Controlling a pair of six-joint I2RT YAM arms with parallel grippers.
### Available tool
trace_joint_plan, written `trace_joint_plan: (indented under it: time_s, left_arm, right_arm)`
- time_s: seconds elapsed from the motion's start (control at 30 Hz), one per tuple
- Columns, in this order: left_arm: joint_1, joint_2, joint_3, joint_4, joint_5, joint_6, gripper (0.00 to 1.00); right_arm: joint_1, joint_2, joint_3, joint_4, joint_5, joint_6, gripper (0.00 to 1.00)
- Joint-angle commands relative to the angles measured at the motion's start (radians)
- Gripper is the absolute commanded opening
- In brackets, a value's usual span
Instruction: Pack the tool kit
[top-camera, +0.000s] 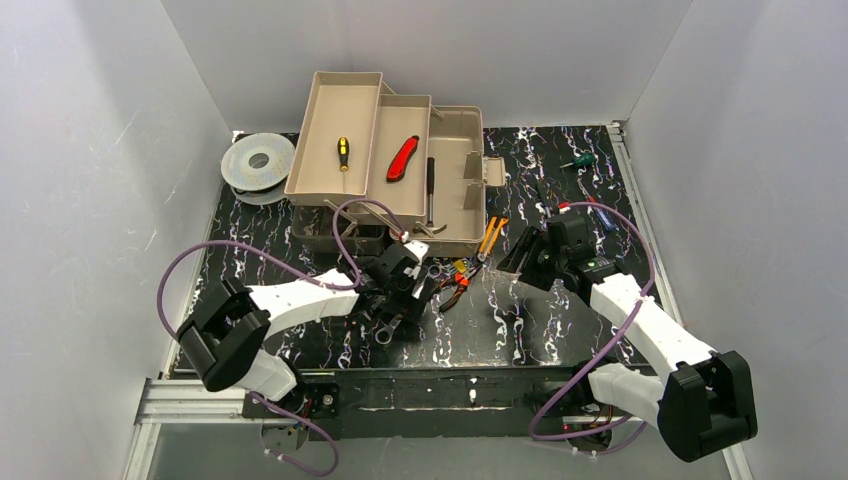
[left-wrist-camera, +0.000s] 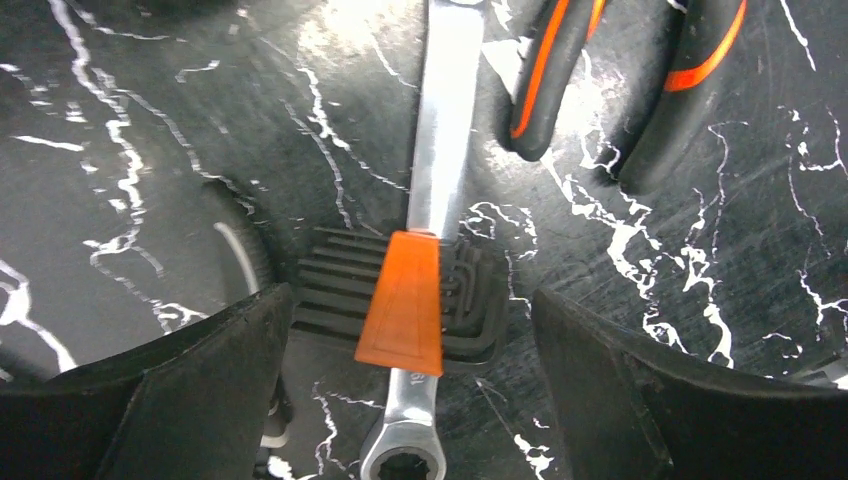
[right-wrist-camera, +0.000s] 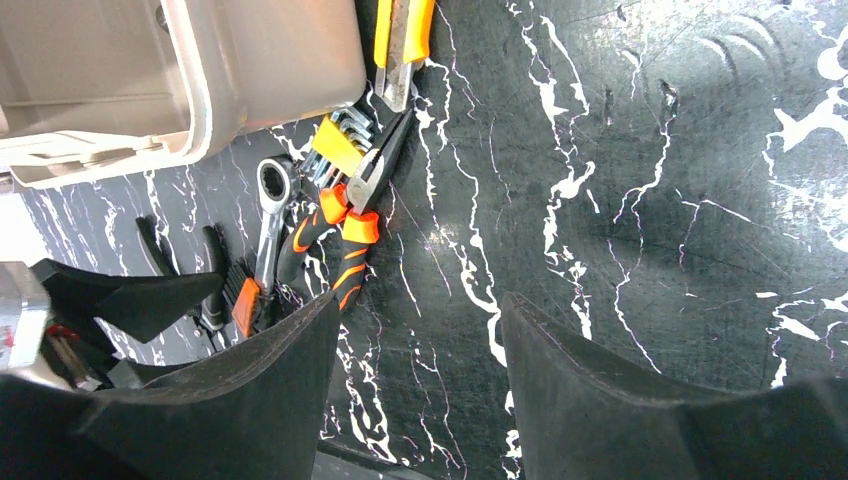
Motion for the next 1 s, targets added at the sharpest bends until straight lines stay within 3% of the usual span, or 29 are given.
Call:
trace_joint_plan:
  time_s: [0.0,0.23,0.37,0.73,0.97]
  left_arm:
    - [-0.018,0.049,-0.013,-0.001,-0.006,-0.012,0.86]
    - [-0.027,0.078,-0.013,-0.023,-0.033,-0.041,0.59]
    - [-0.032,-0.006,-0.035,-0.028,-0.078,-0.06,0.45]
    - [-0.031,-0.219,0.08,-0.178,-0.008,-0.066,0.39]
    - [-0.02,-0.303,0.206,-0.239,-0.1,-0.01,0.39]
  right_arm:
    - [0.006,-0.022,0.029,0.029,-0.015,-0.017,0.68]
    - [0.006,-0.025,0.025,0.037,-0.018,-0.015,0.68]
    - [0.006,-0.033,0.023,0.037,-0.015,-0.017,0.68]
    - [0.006,-0.039,0.02,0.044,-0.025,-0.016,0.68]
    - [0.006,-0.05,0.033,0.037,-0.023,-0.03,0.68]
